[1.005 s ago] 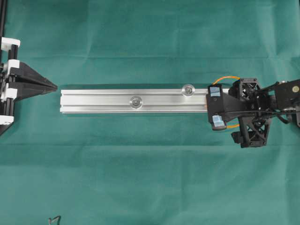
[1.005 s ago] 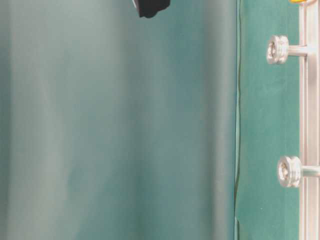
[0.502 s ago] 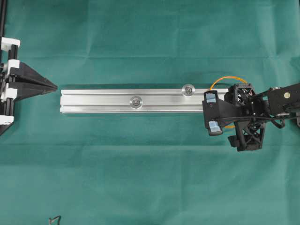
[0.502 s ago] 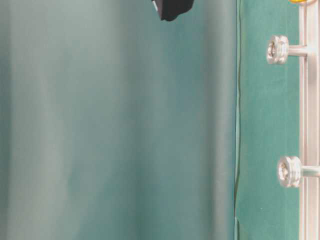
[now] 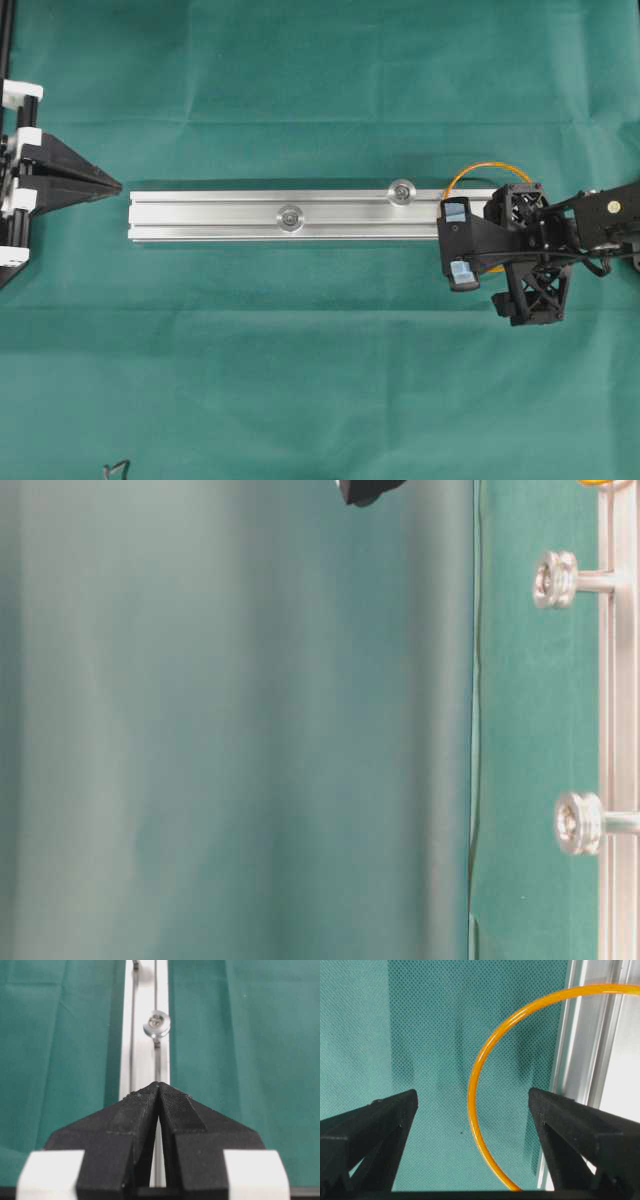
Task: Hook the rubber onto the shaft.
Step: 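Lower the right gripper over the ring's edge beside the rail end, then close the right gripper on the orange ring and lift it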
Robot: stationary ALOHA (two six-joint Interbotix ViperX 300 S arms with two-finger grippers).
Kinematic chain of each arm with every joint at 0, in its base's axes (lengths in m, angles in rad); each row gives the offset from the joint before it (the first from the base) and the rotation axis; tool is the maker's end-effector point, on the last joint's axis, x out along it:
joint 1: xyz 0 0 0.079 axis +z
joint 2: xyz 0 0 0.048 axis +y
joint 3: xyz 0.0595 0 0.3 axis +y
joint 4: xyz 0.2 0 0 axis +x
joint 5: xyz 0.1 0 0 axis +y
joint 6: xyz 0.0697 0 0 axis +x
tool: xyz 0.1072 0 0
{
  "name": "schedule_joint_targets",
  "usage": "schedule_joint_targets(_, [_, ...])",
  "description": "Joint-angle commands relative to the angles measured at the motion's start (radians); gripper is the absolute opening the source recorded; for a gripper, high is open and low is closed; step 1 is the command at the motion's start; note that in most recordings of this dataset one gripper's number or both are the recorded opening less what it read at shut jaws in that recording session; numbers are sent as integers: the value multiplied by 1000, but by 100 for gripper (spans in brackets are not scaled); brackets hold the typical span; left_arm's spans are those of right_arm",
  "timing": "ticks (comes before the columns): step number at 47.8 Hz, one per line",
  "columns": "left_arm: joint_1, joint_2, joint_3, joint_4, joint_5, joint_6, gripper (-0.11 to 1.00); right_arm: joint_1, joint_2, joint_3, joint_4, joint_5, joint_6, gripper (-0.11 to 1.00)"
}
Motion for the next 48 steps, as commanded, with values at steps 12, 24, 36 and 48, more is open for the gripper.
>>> schedule_joint_targets(12, [-2,8,-31,3,-3,2,0,3,-8,-12,3,-8,0,85])
schedule_joint_targets(24, [-2,8,-31,2,-3,2,0,3,-8,-23,0,-8,12,25])
schedule_joint_targets(36, [-2,8,-31,3,-3,2,0,3,-8,-25,-6,-8,54,7])
schedule_joint_targets(48, [-2,8,-31,2,-3,2,0,3,-8,-28,-6,-8,52,7])
